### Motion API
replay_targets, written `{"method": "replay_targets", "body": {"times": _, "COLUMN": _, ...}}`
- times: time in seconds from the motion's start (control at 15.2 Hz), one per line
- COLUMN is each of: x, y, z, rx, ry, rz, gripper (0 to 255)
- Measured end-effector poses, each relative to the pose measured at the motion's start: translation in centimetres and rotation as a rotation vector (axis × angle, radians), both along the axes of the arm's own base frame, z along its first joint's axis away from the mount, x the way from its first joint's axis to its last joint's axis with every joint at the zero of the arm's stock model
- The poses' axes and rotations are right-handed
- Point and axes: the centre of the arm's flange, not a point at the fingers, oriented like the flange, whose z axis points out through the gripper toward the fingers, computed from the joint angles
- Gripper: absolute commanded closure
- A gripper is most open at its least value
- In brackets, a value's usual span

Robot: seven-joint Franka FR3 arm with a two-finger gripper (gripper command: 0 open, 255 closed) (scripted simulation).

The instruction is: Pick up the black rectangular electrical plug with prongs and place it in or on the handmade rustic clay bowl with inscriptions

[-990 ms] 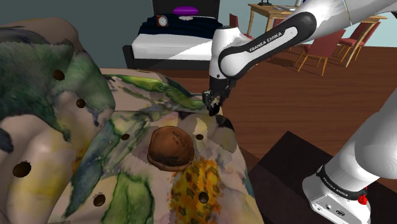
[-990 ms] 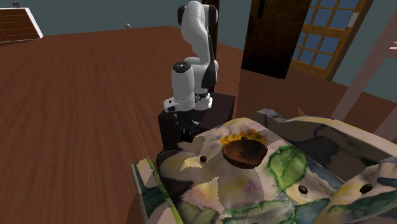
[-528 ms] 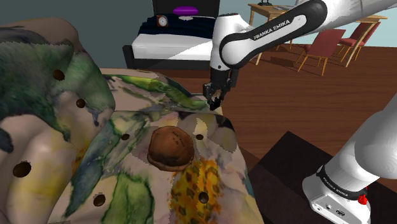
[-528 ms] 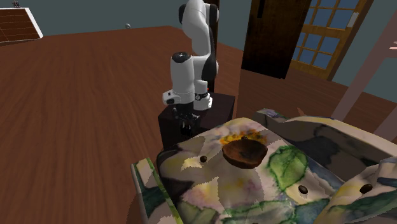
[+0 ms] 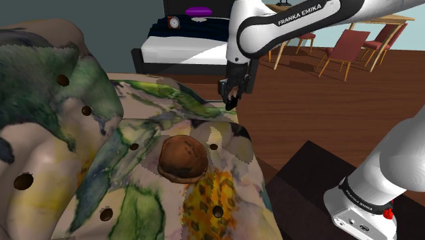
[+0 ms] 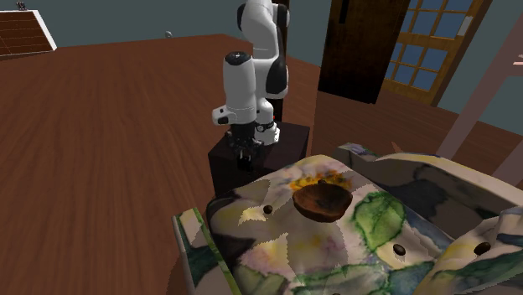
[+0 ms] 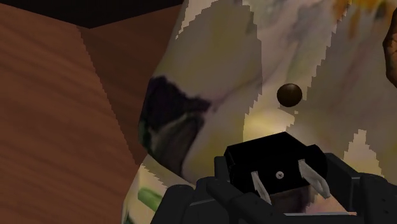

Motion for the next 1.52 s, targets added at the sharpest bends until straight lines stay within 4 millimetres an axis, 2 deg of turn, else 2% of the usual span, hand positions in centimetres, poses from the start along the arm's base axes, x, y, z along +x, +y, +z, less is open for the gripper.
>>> {"method": "replay_targets", "body": {"times": 0.13, "x": -0.1, "y": 0.1, "z": 0.8, "rx": 0.0, "ry": 0.0, "rz": 0.0, "gripper": 255}}
{"method": "replay_targets", "body": {"times": 0.33, "x": -0.3, "y": 2.6, "z": 1.2, "rx": 0.0, "ry": 0.001, "rz": 0.001, "gripper": 255}}
{"method": "replay_targets", "body": {"times": 0.59, "x": -0.3, "y": 7.8, "z": 0.8, "rx": 0.0, "ry": 0.0, "rz": 0.001, "gripper": 255}}
{"method": "replay_targets", "body": {"times": 1.06, "x": -1.1, "y": 17.1, "z": 1.8, "rx": 0.0, "ry": 0.001, "rz": 0.001, "gripper": 255}}
{"method": "replay_targets", "body": {"times": 1.52, "x": -1.9, "y": 26.2, "z": 1.7, "rx": 0.0, "ry": 0.001, "rz": 0.002, "gripper": 255}}
